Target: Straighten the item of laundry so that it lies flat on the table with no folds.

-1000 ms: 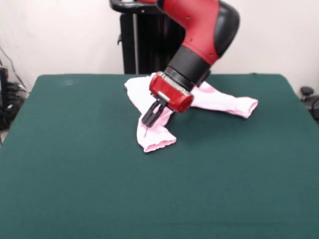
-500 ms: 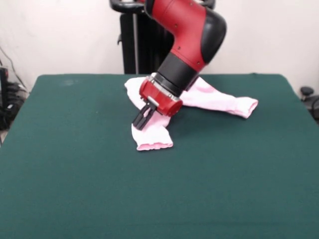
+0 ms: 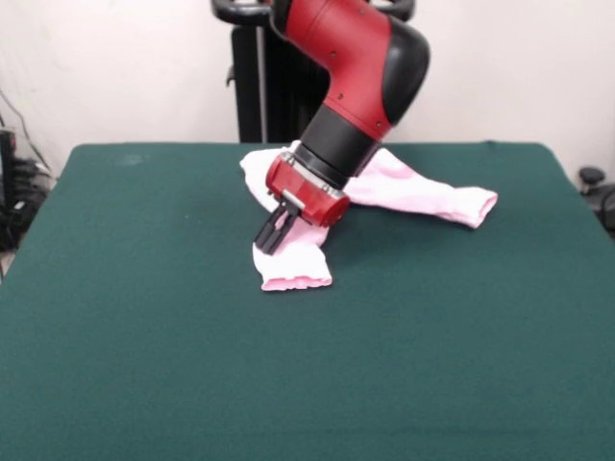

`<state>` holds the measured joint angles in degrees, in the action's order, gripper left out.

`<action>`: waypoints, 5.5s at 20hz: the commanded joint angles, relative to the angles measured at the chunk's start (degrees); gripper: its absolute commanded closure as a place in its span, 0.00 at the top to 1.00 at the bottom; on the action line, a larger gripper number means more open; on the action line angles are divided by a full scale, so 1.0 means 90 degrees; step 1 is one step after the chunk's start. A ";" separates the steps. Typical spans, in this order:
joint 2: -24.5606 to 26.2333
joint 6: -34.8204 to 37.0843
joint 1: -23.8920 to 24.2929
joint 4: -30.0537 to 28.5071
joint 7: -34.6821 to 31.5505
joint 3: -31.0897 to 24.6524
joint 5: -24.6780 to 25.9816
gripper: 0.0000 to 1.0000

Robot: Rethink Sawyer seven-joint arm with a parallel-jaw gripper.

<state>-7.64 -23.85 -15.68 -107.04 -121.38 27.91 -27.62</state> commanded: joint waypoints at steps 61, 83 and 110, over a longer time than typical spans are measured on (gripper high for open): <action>-0.1211 0.1729 0.1219 -0.0081 -0.1028 -0.3658 -0.0988 0.00; -0.3680 0.3985 0.2127 -0.1066 -0.0286 -0.2172 0.1258 0.00; -0.3454 0.2980 0.2897 -0.2135 -0.1467 -0.3415 0.1654 0.00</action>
<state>-41.95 7.27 13.88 -120.94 -122.77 5.30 -12.26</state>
